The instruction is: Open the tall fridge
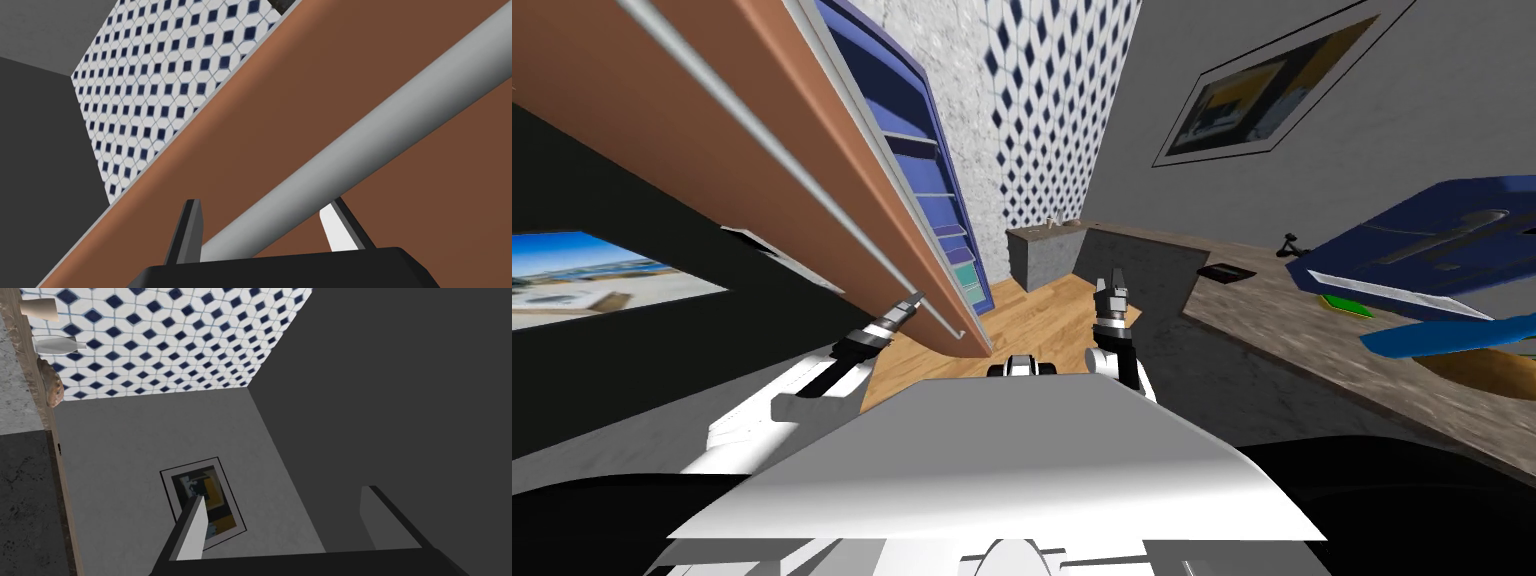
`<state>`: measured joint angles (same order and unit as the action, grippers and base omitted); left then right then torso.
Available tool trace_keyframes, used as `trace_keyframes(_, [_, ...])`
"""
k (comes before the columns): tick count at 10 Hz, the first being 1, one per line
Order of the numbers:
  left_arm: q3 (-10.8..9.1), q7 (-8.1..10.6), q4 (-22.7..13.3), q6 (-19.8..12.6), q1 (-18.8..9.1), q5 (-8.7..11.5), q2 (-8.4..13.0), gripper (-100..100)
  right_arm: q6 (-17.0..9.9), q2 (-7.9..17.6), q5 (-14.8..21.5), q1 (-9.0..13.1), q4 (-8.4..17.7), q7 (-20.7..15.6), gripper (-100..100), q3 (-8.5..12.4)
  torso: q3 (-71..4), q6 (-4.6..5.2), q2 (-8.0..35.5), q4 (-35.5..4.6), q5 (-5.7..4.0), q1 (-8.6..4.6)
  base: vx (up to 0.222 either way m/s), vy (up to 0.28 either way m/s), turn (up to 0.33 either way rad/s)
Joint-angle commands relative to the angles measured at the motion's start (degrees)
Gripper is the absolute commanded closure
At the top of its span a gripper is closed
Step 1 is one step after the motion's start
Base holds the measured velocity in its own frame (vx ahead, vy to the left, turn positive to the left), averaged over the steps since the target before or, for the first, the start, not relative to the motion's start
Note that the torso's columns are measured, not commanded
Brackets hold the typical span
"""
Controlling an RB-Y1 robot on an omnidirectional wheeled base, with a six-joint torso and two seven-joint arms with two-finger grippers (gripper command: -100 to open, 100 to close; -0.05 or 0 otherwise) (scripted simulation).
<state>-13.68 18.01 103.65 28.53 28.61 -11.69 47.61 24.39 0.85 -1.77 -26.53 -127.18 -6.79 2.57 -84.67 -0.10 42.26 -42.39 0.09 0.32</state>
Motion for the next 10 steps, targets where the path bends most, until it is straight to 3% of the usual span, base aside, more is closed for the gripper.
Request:
trace_keyframes(1, [-2.92,2.99,-4.7,2.2,-1.2,1.2,1.4,100,0.0,0.0,0.0,0.0,0.0,0.0,0,0.0,0.1,0.08,0.4,-0.2,-0.1,-0.16,-0.249,-0.002,-0.172])
trace_keyframes(2, [-2.51,1.63,-4.1,2.2,-0.9,0.5,1.5,100,0.0,0.0,0.0,0.0,0.0,0.0,0,0.0,0.2,-0.09,0.5,-0.2,-0.15,-0.26,-0.085,0.009,0.002])
trace_keyframes(3, [-0.61,3.73,-6.7,3.3,-3.6,-2.3,0.7,100,0.0,0.0,0.0,0.0,0.0,0.0,0,0.0,0.0,0.04,0.0,-0.1,-0.25,-0.48,-0.163,0.099,0.051])
trace_keyframes(4, [-0.61,3.73,-6.7,3.3,-5.0,-2.3,0.7,100,0.0,0.0,0.0,0.0,0.0,0.0,0,0.0,0.1,0.12,0.1,0.1,-0.09,-0.26,-0.184,0.127,0.002])
trace_keyframes(5, [1.34,5.84,-8.9,4.2,-6.7,-4.8,0.0,100,0.0,0.0,0.0,0.0,0.0,0.0,0,0.0,0.1,0.13,0.1,0.1,-0.05,-0.17,-0.211,0.176,0.021])
trace_keyframes(7, [1.34,5.84,-8.9,4.2,-9.1,-5.1,0.0,100,0.0,0.0,0.0,0.0,0.0,0.0,0,0.0,0.0,0.04,-0.1,0.2,0.17,0.18,-0.147,0.138,0.0])
trace_keyframes(8, [3.29,7.95,-11.1,5.2,-11.3,-7.9,-0.7,100,0.0,0.0,0.0,0.0,0.0,0.0,0,0.0,-0.2,0.08,-0.5,0.1,-0.02,-0.01,-0.161,0.133,0.038])
trace_keyframes(9, [3.29,7.95,-11.1,5.2,-13.1,-7.9,-0.7,100,0.0,0.0,0.0,0.0,0.0,0.0,0,0.0,-0.2,0.04,-0.4,0.2,0.08,0.19,-0.148,0.143,0.004])
trace_keyframes(10, [5.25,10.06,-13.4,6.2,-14.8,-10.6,-1.5,100,0.0,0.0,0.0,0.0,0.0,0.0,0,0.0,-0.2,0.01,-0.4,0.1,0.08,0.33,-0.18,0.178,0.026])
